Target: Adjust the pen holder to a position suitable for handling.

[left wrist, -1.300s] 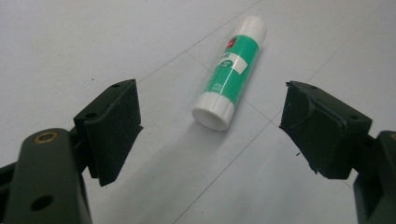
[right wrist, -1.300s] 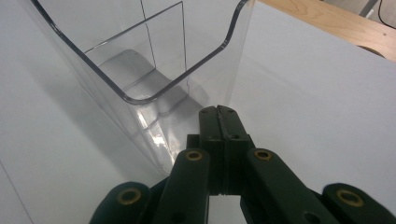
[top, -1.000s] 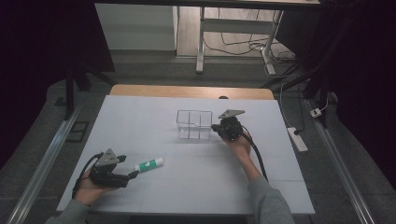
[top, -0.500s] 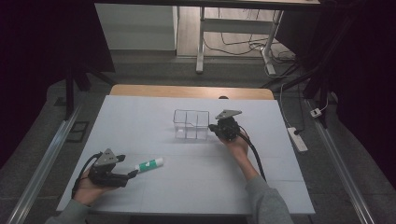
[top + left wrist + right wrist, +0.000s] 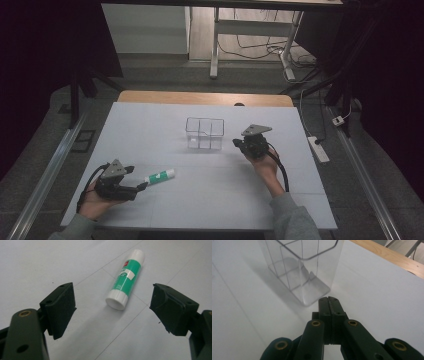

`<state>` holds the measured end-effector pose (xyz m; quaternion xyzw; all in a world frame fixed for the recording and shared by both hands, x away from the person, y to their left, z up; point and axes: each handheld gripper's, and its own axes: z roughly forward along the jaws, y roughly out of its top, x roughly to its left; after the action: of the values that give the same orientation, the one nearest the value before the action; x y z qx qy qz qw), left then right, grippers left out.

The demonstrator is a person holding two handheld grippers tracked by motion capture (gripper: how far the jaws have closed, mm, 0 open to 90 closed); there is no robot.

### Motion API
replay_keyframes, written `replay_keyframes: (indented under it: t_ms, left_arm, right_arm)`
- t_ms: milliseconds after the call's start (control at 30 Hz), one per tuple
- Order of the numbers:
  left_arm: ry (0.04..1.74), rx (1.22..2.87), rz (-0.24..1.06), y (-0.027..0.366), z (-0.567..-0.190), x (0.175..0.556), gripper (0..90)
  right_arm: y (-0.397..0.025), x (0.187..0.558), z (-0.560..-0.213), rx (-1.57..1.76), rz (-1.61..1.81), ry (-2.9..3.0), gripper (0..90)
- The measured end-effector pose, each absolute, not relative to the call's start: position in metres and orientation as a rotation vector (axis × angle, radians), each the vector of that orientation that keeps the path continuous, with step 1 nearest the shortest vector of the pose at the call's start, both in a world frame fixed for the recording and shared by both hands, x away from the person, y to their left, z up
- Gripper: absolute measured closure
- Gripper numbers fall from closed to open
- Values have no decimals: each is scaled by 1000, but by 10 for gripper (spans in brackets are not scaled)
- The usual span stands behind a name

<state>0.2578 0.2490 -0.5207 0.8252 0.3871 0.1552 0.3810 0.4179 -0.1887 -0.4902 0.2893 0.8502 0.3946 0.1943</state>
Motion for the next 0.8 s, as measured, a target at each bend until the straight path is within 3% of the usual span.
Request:
replay_keyframes:
  t_ms: [400, 467, 500, 533, 700, 800]
  left_arm:
    - [977, 2111, 401, 248, -520, 259, 197]
    - [976, 2106, 402, 248, -519, 258, 197]
    - [976, 2100, 402, 247, -518, 258, 198]
    - [975, 2097, 404, 247, -517, 258, 198]
    - [969, 2104, 403, 245, -517, 257, 198]
    - [974, 2098, 398, 246, -517, 259, 199]
  right_arm:
    - [-242, 363, -495, 871, 1103, 2372, 888]
    - [-249, 354, -496, 888, 1127, 2351, 824]
    - [-255, 347, -497, 905, 1145, 2354, 748]
    - [-255, 347, -497, 905, 1145, 2354, 748]
    - [-266, 330, -498, 909, 1158, 2325, 540]
    - [-274, 323, -499, 914, 1180, 2308, 458]
